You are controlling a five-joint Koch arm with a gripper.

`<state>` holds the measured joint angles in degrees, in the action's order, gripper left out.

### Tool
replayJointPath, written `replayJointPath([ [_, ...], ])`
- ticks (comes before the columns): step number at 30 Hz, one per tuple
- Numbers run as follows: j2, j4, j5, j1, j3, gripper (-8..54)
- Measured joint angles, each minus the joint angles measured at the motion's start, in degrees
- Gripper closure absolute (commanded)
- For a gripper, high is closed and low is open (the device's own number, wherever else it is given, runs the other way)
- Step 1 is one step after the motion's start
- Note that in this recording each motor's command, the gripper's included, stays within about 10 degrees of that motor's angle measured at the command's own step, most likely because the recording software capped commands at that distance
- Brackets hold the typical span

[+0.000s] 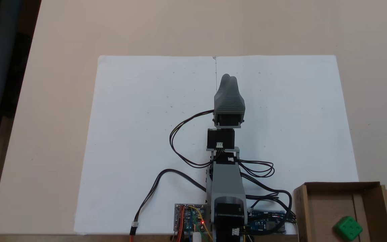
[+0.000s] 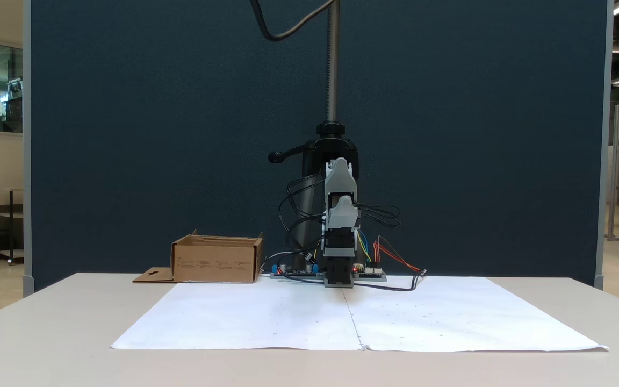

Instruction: Grasp a green dice and put it in the bin.

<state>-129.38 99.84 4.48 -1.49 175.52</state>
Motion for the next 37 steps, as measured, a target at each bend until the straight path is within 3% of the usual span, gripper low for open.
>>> replayJointPath([
  [37,0.0,0.0,-4.6,-1.5,0.1,1.0],
])
